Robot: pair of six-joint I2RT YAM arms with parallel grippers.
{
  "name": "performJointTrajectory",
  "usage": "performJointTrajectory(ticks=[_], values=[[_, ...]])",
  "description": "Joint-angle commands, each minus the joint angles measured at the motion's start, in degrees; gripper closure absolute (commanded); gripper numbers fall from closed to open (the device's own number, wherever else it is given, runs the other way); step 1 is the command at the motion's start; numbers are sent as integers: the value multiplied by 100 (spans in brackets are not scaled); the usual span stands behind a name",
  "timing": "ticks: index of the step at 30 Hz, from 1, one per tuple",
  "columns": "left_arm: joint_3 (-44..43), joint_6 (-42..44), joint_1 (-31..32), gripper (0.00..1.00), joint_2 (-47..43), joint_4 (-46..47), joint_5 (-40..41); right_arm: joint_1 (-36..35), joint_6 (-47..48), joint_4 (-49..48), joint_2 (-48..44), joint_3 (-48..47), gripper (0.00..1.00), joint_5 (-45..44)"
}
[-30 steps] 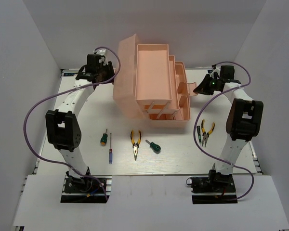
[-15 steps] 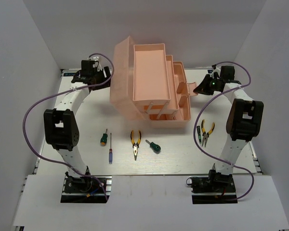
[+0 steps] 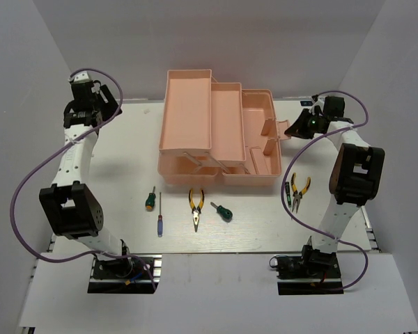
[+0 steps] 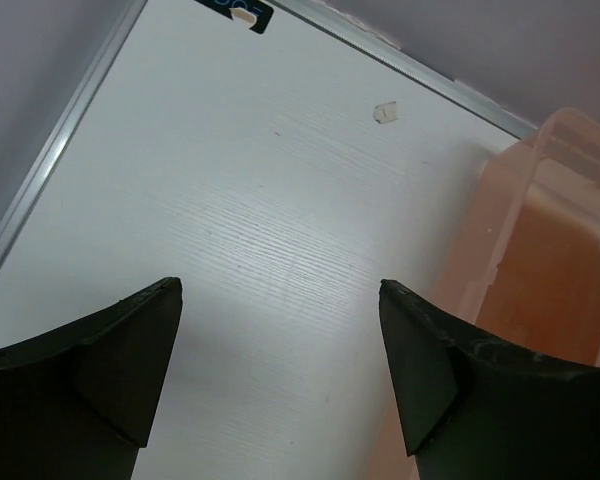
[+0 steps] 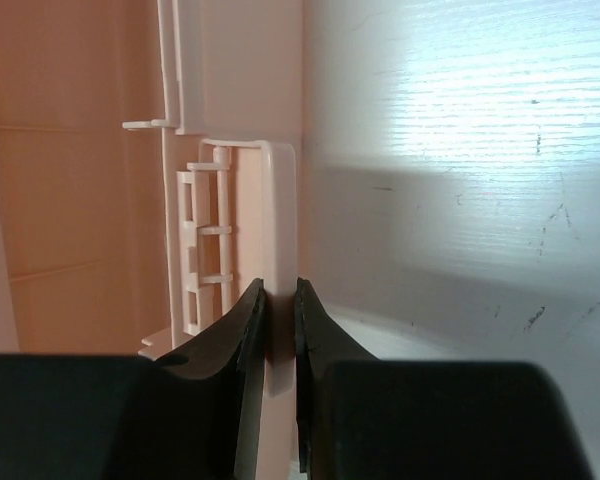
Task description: Sort the tools into containers
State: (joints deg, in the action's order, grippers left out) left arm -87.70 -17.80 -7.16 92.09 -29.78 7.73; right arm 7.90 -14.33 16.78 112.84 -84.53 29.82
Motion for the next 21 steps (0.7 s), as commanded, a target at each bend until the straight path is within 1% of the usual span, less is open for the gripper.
performJointTrajectory(ticks=[1, 3, 4, 5, 6, 7, 8, 9, 11, 12, 13, 14, 15, 16, 17, 18, 19, 20, 21], values=[[121, -135, 39, 9, -122, -125, -131, 115, 290, 19, -165, 112, 100, -539], [183, -136, -14, 8, -122, -125, -245, 115, 316, 28, -174, 112, 100, -530], [183, -188, -14, 8, -174, -125, -358, 115, 334, 54, -183, 104, 98, -522], [183, -188, -14, 8, -174, -125, -447, 141, 334, 54, -183, 69, 82, -495], [253, -189, -14, 8, -235, -72, -665, 124, 412, 124, -157, 42, 49, -478], [253, -189, -14, 6, -236, -72, -798, 124, 483, 185, -174, 16, 32, -460], [323, -189, -14, 6, -305, -20, -921, 141, 571, 212, -166, -45, 15, -469], [428, -189, -14, 5, -402, 33, -1174, 142, 606, 369, -235, -81, 10, -486], [674, -189, 65, 5, -656, 164, -1509, 168, 886, 431, -436, -107, 10, -652], [797, -189, 65, 5, -658, 244, -1511, 177, 957, 458, -516, -73, 10, -732], [946, -189, 118, 11, -901, 349, -1833, 185, 1019, 450, -613, -11, 10, -802], [1287, -189, 118, 19, -1034, 463, -2045, 220, 1324, 449, -805, 50, 10, -968], [1465, -189, 118, 30, -1175, 604, -2247, 229, 1406, 449, -903, 86, 10, -1004], [1632, -189, 118, 47, -1307, 814, -2597, 229, 1685, 441, -1104, 243, 10, -1040], [1929, -189, 118, 86, -1569, 816, -2723, 247, 1783, 606, -1323, 314, 13, -1197], [2089, -189, 118, 100, -1676, 886, -2985, 247, 2115, 686, -1421, 375, 19, -1285], [2256, -189, 118, 100, -1782, 938, -3083, 238, 2231, 843, -1753, 681, 26, -1417], [2571, -189, 118, 100, -1878, 939, -3136, 212, 2389, 1062, -1835, 823, 43, -1479], [2730, -136, 118, 100, -2036, 939, -3137, 203, 2739, 1195, -1940, 1111, 55, -1636]])
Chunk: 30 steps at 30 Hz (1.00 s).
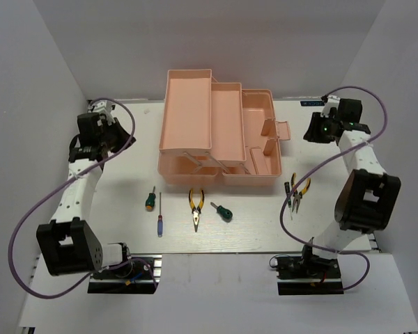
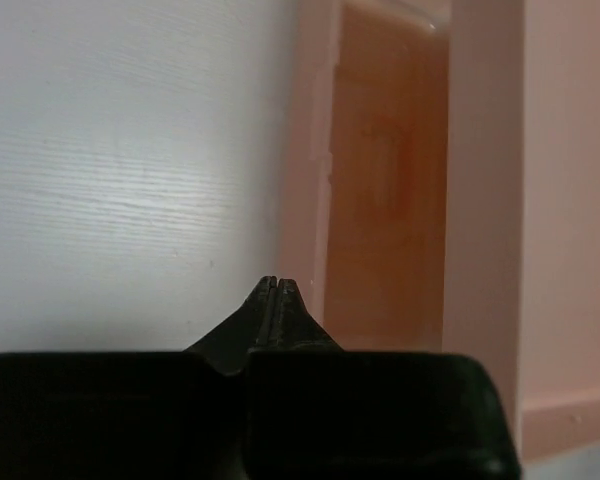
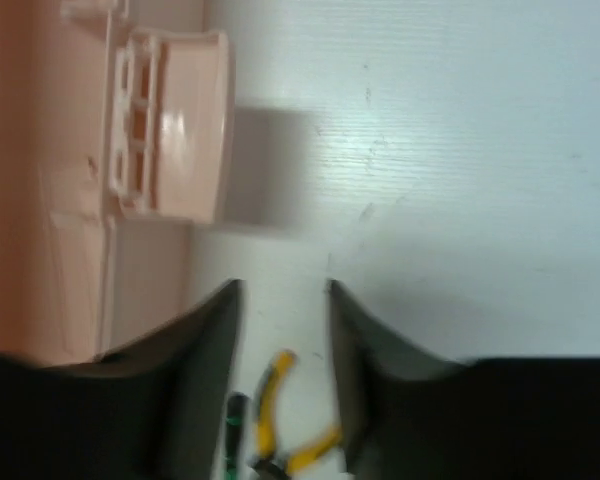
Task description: Sort the tools into containers
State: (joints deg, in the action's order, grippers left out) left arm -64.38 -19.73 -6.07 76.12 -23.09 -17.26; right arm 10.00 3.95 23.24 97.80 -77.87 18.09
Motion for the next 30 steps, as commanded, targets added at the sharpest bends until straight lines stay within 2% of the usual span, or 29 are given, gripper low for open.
performJointTrajectory(ticks=[1, 2, 4, 5, 7, 8, 9, 11, 14, 18, 23, 30], values=[[548, 117, 9, 100, -501, 105, -639, -7, 1019, 619, -742, 630, 66, -455], [802, 179, 9, 95, -554, 16, -639, -24, 1108, 681, -823, 972, 88, -499], [1171, 293, 9, 68, -633, -142, -464, -42, 1301, 752, -1095, 1431, 100, -736], [1286, 294, 9, 48, -694, -143, -463, -42, 1337, 804, -1140, 1754, 100, -823], [1567, 399, 9, 38, -695, -195, -463, -33, 1346, 805, -1272, 1932, 97, -1157], [1638, 399, 9, 38, -764, -196, -463, -33, 1311, 752, -1350, 2159, 94, -1367], [1709, 399, 9, 32, -835, -196, -463, -24, 1284, 726, -1403, 2231, 89, -1413], [1858, 399, 61, 32, -1027, -126, -463, -16, 1179, 699, -1421, 2415, 81, -1597], [1859, 452, 62, 31, -1256, -125, -401, -15, 1003, 655, -1334, 2574, 62, -1659], [1964, 452, 114, 30, -1564, -64, -524, -24, 723, 664, -1097, 2627, 55, -1624], [2026, 505, 404, 29, -1889, 138, -1156, -33, 529, 646, -588, 2628, 54, -1633], [2087, 505, 905, 29, -2294, 542, -1938, -24, 344, 576, -235, 2575, 61, -1668]])
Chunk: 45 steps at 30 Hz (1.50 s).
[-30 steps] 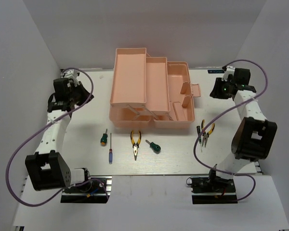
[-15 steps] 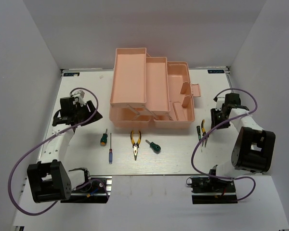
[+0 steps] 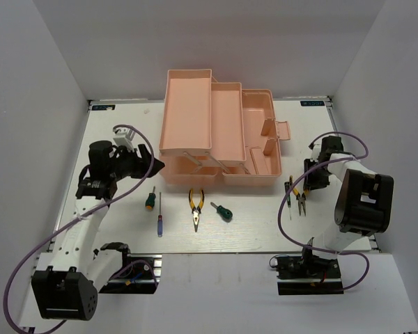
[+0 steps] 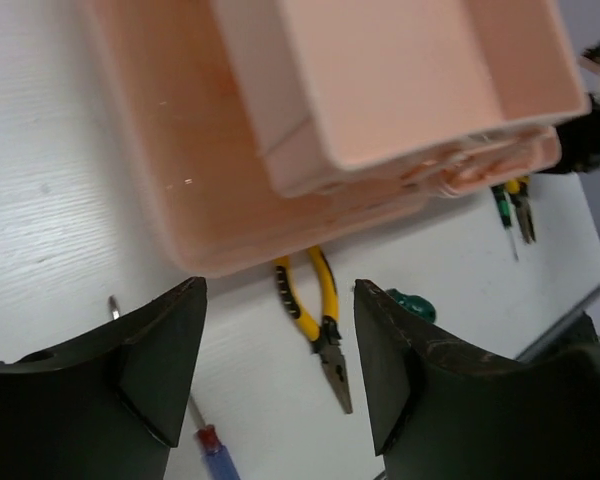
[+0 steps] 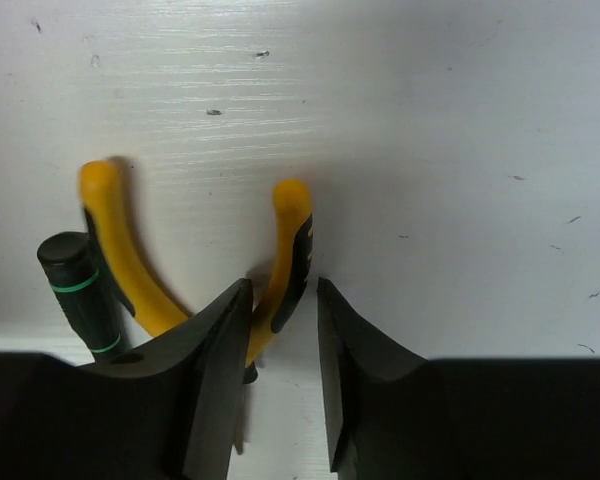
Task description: Sort the tools into containers
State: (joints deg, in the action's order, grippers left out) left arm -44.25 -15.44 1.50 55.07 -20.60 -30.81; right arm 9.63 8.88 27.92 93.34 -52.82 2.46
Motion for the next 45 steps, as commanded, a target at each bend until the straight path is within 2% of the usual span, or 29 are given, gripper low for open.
performJointTrajectory(ticks=[1, 3, 6, 7, 9, 13, 20, 25, 29, 32, 37, 40, 45], values=[[74, 76, 288, 30, -111, 380, -671, 21, -176, 99, 202, 61, 63, -97], [22, 76, 456, 30, 3, 381, -795, 22, -247, 117, 246, 70, 68, -70], [-31, 76, 869, 31, 276, 294, -778, 39, -299, 187, 272, 35, 85, -44], [-31, 76, 1070, 31, 363, 241, -691, 48, -308, 205, 264, 35, 94, -44], [21, 199, 1369, 31, 469, 84, -418, 92, -326, 240, 98, -9, 100, -44], [22, 199, 1757, 31, 821, -101, -49, 188, -308, 328, -376, -219, 100, -35], [-128, 199, 2503, 31, 1295, -682, 1181, 329, 25, 1012, -1432, -966, 100, 509], [-181, 147, 2803, 28, 1515, -796, 1647, 277, 53, 1163, -1907, -1415, 100, 1625], [-181, 85, 3022, 28, 1630, -849, 1850, 66, -439, 1294, -1313, -2221, 100, 2687], [-181, -38, 3189, 28, 1613, -911, 2131, -276, -1001, 1068, -811, -2600, 100, 3084], [47, -503, 3383, 28, 1262, -911, 2657, -786, -2099, 6, -71, -2935, 100, 3042], [434, -1021, 3506, 28, 621, -639, 2974, -954, -2523, -111, 613, -3418, 100, 2866], [1242, -1777, 3787, 33, -224, -173, 3142, -1410, -2778, -6, 1116, -4017, 100, 2506]])
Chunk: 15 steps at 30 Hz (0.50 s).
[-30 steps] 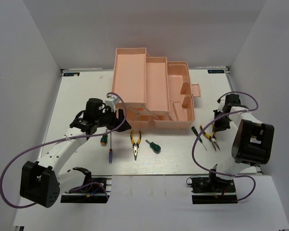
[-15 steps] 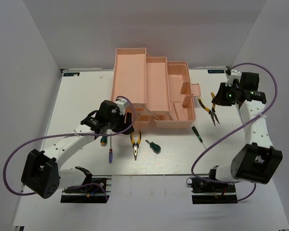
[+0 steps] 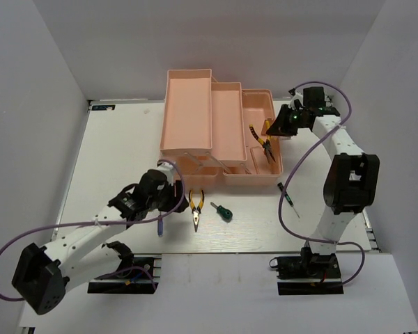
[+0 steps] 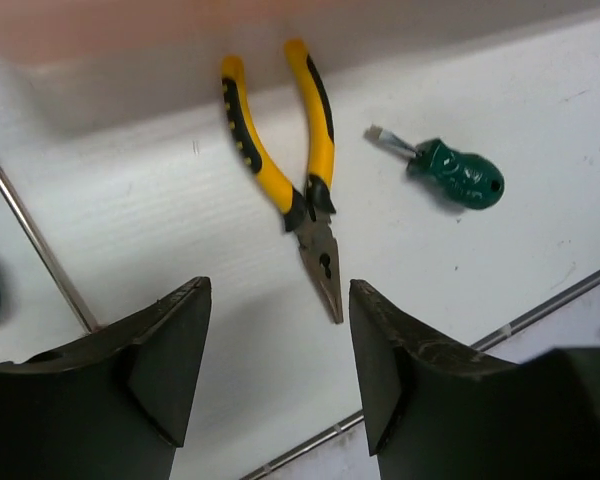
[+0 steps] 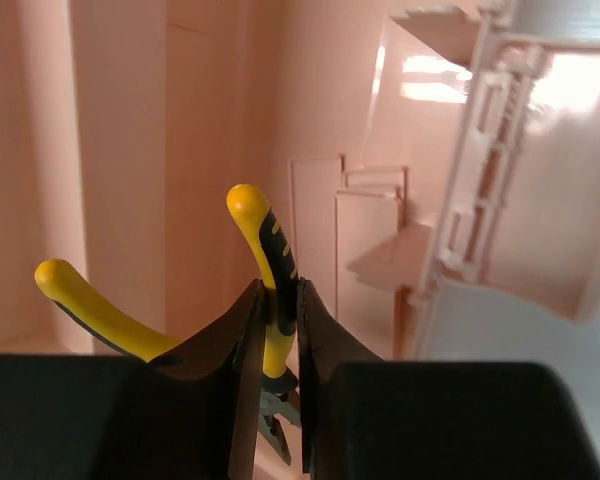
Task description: Sort the tools into containers
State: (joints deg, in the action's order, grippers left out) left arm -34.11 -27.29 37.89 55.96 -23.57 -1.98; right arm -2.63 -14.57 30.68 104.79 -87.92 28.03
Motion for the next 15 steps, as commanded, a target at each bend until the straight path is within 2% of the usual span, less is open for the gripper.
performJointTrajectory(ticks=[1, 5, 8, 11, 15], values=[[360, -646, 201, 33, -393, 177, 259, -263, -415, -212, 67, -576, 93, -139], [598, -708, 499, 33, -385, 432, 434, -360, -284, -88, 120, -577, 66, -351], [598, -708, 719, 33, -192, 703, 584, -378, -231, -97, 51, -455, 55, -412], [598, -821, 965, 31, 11, 898, 890, -352, -152, -123, -142, -332, 49, -483], [598, -1076, 1211, 30, 169, 1021, 1462, -326, 50, -176, -512, -24, 49, -675]])
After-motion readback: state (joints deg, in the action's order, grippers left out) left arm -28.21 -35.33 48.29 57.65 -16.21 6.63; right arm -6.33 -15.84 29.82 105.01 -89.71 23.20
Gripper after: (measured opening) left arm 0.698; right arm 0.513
